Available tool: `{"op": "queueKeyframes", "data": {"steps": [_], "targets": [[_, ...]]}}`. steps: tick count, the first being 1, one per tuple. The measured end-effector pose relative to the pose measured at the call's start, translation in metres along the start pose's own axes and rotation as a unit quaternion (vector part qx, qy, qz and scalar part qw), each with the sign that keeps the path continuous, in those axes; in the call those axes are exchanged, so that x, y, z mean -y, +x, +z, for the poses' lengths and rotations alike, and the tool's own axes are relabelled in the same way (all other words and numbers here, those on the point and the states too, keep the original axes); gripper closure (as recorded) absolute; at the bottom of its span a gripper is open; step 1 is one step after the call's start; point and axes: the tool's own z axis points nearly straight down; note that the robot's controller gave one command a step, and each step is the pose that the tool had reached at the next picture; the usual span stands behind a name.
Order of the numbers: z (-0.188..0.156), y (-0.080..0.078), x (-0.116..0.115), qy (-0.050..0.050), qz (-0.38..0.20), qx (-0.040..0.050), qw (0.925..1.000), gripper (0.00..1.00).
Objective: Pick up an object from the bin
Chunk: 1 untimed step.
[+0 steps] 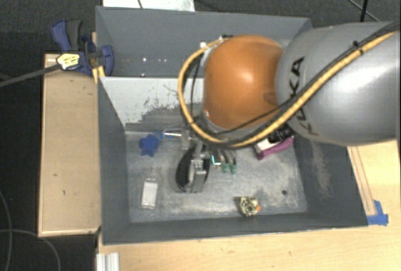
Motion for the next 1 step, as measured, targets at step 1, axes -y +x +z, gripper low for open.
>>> {"op": "queueKeyframes", "data": {"steps": [1], "targets": [[0.1513,-0.0831,0.0491,-0.001,-0.141,-0.0137,0.9899,0.00]]}}
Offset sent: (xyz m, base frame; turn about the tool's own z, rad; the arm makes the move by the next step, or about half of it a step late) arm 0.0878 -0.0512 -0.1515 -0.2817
